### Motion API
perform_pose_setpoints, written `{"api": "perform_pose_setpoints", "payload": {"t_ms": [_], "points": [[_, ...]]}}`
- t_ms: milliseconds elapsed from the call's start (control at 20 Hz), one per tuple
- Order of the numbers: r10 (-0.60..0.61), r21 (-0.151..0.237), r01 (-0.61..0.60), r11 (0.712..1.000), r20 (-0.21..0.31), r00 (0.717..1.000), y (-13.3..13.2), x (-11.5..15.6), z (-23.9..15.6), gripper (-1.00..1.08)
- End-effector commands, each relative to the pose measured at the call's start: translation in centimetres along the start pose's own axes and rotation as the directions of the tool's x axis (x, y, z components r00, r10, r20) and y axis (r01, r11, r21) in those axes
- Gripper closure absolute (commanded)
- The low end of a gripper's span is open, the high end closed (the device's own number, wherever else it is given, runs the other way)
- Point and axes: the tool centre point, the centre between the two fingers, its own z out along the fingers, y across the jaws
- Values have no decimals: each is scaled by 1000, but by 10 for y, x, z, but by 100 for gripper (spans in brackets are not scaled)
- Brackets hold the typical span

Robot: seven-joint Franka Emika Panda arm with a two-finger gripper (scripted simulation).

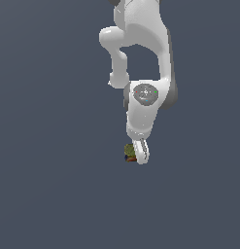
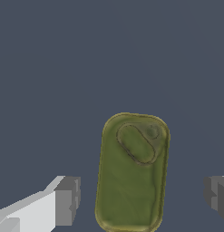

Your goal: Pick up the object and move it to a goal position.

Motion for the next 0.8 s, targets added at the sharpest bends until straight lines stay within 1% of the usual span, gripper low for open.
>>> {"api": "perform_pose_setpoints", "payload": {"t_ms": [0, 300, 550, 750], "points": [[37, 1, -37, 999, -2, 999, -1, -1, 1, -92], [84, 3, -84, 996, -4, 996, -2, -2, 3, -92], [85, 3, -85, 996, -4, 996, -2, -2, 3, -92], [86, 3, -86, 996, -4, 996, -2, -2, 13, -92]]}}
